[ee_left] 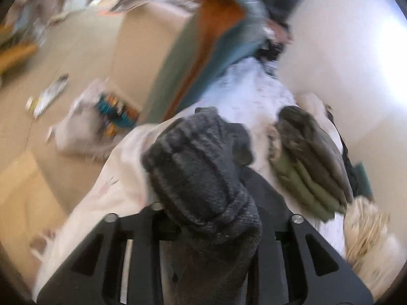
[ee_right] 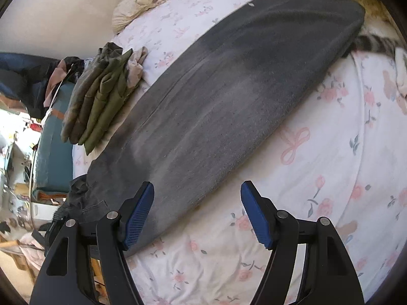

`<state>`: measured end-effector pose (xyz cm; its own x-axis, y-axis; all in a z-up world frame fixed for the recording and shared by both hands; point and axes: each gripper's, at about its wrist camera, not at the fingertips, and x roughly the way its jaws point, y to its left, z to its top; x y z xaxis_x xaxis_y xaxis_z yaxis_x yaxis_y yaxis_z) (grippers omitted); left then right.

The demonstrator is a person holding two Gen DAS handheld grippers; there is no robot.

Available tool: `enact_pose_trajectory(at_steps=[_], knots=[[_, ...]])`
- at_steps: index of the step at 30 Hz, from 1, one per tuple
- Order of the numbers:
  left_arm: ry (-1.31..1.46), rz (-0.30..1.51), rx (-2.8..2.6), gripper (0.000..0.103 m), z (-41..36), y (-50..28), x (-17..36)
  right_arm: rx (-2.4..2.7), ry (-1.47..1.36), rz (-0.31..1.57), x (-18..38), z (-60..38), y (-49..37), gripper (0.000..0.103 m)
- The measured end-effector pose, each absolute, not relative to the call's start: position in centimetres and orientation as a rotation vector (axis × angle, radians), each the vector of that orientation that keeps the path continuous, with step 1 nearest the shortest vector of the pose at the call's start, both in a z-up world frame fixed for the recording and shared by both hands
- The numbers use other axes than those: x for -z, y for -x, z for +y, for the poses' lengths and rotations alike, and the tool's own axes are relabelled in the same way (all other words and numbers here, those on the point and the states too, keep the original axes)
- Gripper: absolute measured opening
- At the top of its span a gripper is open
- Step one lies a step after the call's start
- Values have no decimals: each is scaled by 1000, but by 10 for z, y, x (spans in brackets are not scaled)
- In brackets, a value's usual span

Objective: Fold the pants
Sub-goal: 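Grasp the waistband corner with the left tool and lift it up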

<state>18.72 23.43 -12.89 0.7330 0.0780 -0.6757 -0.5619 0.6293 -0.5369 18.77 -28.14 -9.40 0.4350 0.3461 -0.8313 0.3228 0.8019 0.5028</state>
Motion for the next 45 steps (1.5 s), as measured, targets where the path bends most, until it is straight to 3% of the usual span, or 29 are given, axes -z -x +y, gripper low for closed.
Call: enact_pose_trajectory(at_steps=[2,3,4,6,18,21,24,35,45], knots=[[853,717,-430,54,240,-190,143,-10,-681,1133,92,-284,-187,73],[871,747,-429,55,241,-192,150,-8,-690,1128,92,-286,-186,73],[890,772,-433,51,243,-192,156,-1,-707,1118,93,-290,-187,73],[869,801,-431,19,240,-194,158,17,-722,1111,99,-296,-188,73],[585,739,-424,14,230,-193,62,125,-1152,928,184,-440,-220,72],[564,758,-427,14,236,-193,54,99,-1176,834,189,-460,-242,56],[569,759,-440,14,241,-190,49,173,-1086,844,192,-469,-255,7],[578,827,-410,14,280,-139,19,223,-958,883,141,-430,-204,5],[467,955,-345,14,346,-54,0,373,-901,1117,120,-334,-47,5]])
